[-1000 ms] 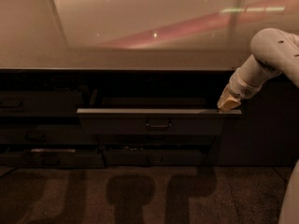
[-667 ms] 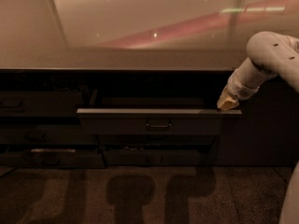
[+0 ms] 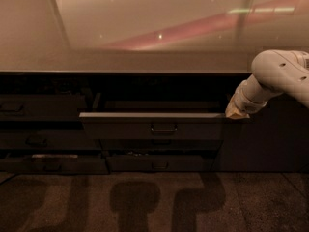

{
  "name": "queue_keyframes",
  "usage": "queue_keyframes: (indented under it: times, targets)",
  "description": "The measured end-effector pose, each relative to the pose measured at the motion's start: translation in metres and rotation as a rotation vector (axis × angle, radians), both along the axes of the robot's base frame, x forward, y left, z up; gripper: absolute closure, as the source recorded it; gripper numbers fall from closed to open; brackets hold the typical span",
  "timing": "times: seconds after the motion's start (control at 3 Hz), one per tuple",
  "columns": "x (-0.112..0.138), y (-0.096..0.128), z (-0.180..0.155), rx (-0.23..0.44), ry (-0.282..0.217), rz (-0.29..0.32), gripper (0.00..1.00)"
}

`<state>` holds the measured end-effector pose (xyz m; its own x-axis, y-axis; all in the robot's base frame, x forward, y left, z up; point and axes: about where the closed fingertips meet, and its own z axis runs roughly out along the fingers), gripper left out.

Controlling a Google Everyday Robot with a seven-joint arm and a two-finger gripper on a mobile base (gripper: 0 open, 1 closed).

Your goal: Open top drawer

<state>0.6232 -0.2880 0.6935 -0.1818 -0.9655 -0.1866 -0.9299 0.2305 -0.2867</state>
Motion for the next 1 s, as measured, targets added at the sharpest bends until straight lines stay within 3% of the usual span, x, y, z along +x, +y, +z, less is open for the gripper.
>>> queue_keyframes:
  times: [0.33, 1.0]
  targets:
    - [0.006, -0.002, 0.003, -0.006, 0.014, -0.022, 1.0]
    - [0.018, 0.012, 0.047, -0.077, -0.004, -0.052, 1.0]
